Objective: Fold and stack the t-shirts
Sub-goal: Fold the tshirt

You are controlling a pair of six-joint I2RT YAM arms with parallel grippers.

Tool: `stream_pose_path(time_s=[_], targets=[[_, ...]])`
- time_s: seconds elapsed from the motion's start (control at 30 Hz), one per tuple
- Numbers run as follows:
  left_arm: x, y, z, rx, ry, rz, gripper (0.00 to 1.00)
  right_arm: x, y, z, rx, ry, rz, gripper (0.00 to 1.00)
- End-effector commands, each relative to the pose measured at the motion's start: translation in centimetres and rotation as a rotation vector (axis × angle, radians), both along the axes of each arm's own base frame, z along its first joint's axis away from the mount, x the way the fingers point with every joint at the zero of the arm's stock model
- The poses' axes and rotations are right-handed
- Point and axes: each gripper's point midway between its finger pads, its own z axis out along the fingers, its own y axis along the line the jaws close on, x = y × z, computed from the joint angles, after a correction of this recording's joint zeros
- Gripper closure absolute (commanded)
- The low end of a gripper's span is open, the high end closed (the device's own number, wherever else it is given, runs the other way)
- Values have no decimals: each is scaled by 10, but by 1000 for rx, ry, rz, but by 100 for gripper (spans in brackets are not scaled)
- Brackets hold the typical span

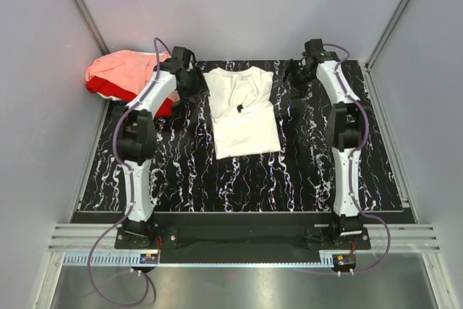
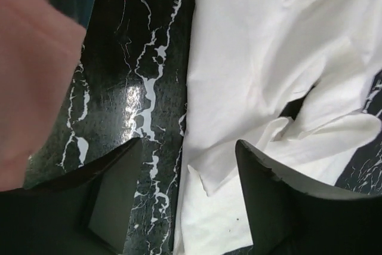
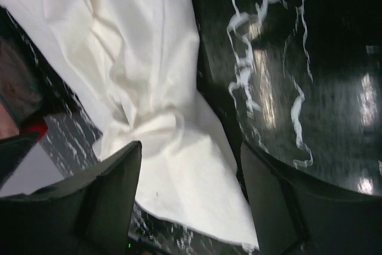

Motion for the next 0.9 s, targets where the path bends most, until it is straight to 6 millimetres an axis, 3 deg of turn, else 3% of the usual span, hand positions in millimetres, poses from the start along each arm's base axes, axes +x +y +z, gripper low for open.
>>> stream_pose_path(time_s=[0.0, 0.03, 0.07, 0.1, 0.17, 0.2, 0.23, 0.37, 0.6, 0.87], targets=[[-19, -15, 81, 32, -230, -62, 35, -28, -1, 65, 5, -153, 32, 27], [-30, -25, 94, 21, -274, -97, 37, -36, 0, 66, 19, -157, 37, 30], [-38, -32, 81, 16, -275, -124, 43, -44, 2, 78, 40, -180, 34, 33], [-44, -38, 79, 15, -278, -144, 45, -55, 7, 62, 69, -149, 49, 37], [-59, -52, 63, 32, -263, -181, 57, -65, 15, 56, 94, -133, 74, 50], [-63, -56, 56, 42, -253, -191, 59, -71, 19, 46, 95, -106, 89, 58], [-70, -66, 45, 54, -231, -210, 60, -75, 26, 36, 92, -80, 106, 73], [-76, -79, 11, 102, -160, -223, 63, -87, 48, 9, 66, -23, 172, 86], [-72, -80, -32, 170, -77, -229, 64, -78, 57, -17, 31, 29, 184, 91], [-57, -75, -48, 234, -60, -248, 64, -61, 56, -44, -13, 71, 177, 92]])
